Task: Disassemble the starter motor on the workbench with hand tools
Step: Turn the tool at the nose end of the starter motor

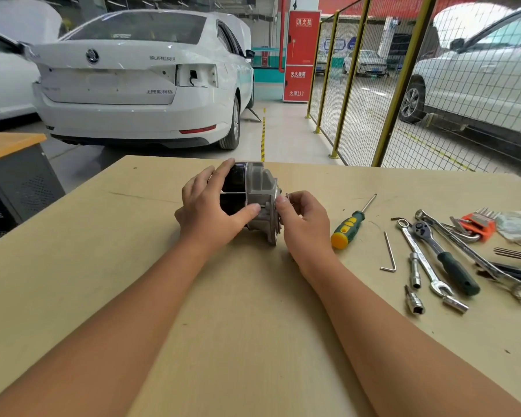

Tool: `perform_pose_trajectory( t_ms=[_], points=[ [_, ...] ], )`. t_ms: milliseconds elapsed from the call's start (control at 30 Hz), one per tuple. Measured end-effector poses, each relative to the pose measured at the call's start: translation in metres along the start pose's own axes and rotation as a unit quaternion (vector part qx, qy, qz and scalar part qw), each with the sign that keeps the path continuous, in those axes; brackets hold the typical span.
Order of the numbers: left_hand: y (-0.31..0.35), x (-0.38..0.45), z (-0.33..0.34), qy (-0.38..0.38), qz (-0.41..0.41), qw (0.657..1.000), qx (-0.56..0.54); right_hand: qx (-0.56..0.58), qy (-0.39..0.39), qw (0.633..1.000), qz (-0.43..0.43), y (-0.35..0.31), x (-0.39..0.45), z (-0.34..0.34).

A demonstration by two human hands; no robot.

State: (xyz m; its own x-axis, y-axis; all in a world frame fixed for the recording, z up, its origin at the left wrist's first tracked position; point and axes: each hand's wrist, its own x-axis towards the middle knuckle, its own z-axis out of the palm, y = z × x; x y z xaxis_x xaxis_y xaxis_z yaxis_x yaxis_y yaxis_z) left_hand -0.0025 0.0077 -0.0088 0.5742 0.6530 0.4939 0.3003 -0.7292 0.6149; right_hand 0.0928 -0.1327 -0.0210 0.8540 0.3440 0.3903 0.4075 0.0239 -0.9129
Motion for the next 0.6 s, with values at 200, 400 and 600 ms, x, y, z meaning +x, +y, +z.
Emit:
perform_pose_trajectory(
  t_ms=[200,400,600],
  points=[
    [0.0007,0.0016,0.0024,0.012,-0.001,1.0,0.012,-0.008,-0.003,1.0,-0.008,-0.0003,-0.0006,-0.0008],
    [-0.0009,0.0006,0.0016,0.009,0.003,1.0,0.0,-0.004,-0.008,1.0,0.004,0.0,-0.0006,-0.0011],
    [0.0003,0.0014,0.0036,0.019,-0.002,1.0,0.002,-0.009,-0.009,1.0,0.0,-0.0015,-0.0015,-0.0015]
  ],
)
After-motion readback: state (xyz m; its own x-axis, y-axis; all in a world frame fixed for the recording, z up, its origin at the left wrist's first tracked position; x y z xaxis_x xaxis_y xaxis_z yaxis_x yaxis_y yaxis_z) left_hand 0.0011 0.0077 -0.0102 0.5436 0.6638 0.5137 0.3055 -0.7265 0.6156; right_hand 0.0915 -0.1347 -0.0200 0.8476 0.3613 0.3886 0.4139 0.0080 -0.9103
